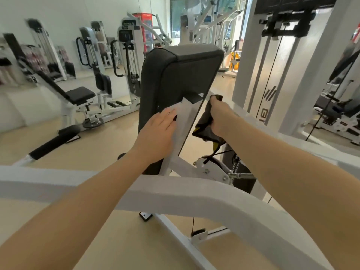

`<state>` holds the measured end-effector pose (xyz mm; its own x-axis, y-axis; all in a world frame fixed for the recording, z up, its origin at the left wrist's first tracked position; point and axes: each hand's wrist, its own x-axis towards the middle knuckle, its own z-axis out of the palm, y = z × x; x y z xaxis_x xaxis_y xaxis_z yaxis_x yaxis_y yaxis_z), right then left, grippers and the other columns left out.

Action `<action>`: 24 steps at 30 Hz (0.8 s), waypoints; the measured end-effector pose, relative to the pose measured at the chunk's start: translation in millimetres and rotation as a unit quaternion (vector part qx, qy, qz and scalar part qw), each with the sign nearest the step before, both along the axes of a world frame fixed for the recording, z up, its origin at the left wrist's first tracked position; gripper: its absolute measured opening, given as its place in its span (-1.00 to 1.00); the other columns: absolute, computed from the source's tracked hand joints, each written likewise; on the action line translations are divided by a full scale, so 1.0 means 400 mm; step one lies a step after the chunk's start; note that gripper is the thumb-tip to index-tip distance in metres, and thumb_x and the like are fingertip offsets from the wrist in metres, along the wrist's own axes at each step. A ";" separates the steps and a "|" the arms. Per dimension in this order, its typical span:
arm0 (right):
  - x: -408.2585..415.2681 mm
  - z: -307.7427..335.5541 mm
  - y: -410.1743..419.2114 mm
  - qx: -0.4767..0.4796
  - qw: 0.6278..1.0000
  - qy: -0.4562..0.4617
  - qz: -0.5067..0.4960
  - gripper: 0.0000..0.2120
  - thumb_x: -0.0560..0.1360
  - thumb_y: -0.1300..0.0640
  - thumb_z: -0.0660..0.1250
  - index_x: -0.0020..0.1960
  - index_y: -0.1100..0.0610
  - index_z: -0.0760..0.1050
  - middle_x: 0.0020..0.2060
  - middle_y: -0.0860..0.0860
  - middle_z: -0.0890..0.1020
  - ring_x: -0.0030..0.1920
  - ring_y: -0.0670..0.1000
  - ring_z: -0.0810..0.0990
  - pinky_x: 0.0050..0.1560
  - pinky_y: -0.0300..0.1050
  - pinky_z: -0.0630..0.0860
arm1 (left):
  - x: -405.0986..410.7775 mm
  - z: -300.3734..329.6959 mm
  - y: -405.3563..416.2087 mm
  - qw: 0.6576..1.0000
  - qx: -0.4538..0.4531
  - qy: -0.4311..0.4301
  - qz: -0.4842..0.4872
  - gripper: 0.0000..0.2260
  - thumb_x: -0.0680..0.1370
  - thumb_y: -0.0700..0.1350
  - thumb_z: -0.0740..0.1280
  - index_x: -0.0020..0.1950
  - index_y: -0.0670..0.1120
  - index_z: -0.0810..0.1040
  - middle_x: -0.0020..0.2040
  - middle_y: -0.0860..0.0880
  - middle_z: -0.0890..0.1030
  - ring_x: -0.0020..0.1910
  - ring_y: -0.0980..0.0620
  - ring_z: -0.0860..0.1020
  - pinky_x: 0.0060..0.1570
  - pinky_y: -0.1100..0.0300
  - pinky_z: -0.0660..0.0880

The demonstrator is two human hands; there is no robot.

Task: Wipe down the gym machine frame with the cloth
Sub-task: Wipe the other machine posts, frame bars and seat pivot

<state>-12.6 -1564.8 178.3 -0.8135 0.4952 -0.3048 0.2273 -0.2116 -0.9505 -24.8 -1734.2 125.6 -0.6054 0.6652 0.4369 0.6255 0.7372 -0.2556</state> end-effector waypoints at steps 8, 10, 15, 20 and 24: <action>-0.051 -0.104 -0.005 0.023 0.989 0.133 0.063 -0.75 0.56 0.13 0.26 0.23 0.08 0.37 0.13 0.00 0.46 0.11 0.00 0.48 0.10 -0.17 0.49 | -0.033 0.001 0.035 0.998 0.012 0.030 0.046 -0.48 0.56 -0.13 0.04 0.50 -0.21 0.03 0.53 -0.15 0.00 0.51 -0.08 -0.06 0.43 0.10 -0.18; -0.066 -0.118 0.001 0.060 0.988 0.141 0.001 -0.70 0.56 0.17 0.26 0.26 0.03 0.29 0.20 -0.01 0.46 0.12 -0.01 0.49 0.12 -0.17 0.50 | -0.046 0.000 0.037 0.998 0.022 0.026 0.046 -0.48 0.55 -0.16 0.08 0.50 -0.21 0.06 0.52 -0.15 0.06 0.51 -0.08 -0.01 0.42 0.12 -0.15; -0.124 -0.125 -0.028 0.081 0.987 0.137 0.013 -0.41 0.50 0.06 0.36 0.44 0.00 0.18 0.29 -0.01 0.42 0.26 0.05 0.44 0.26 0.00 0.45 | -0.082 -0.022 0.043 0.998 0.025 0.033 0.038 -0.44 0.50 -0.23 0.14 0.49 -0.23 0.09 0.50 -0.19 0.12 0.49 -0.11 0.10 0.43 0.07 -0.03; -0.145 -0.169 -0.034 0.062 0.982 0.177 0.023 -0.39 0.49 0.07 0.37 0.46 0.00 0.18 0.32 0.01 0.40 0.30 0.06 0.41 0.31 0.09 0.41 | -0.126 -0.059 0.033 0.996 -0.020 0.082 0.006 -0.50 0.47 -0.14 0.04 0.40 -0.25 0.30 0.41 -0.21 0.33 0.40 -0.14 0.29 0.39 0.02 0.13; -0.128 -0.162 -0.010 -0.025 0.980 0.194 0.044 -0.51 0.55 0.20 0.25 0.44 0.07 0.24 0.26 0.04 0.45 0.24 0.06 0.46 0.25 -0.01 0.47 | -0.137 -0.073 0.049 0.994 -0.038 0.098 0.035 -0.54 0.52 0.00 0.06 0.29 -0.22 0.47 0.27 -0.16 0.51 0.34 -0.14 0.39 0.40 0.02 0.15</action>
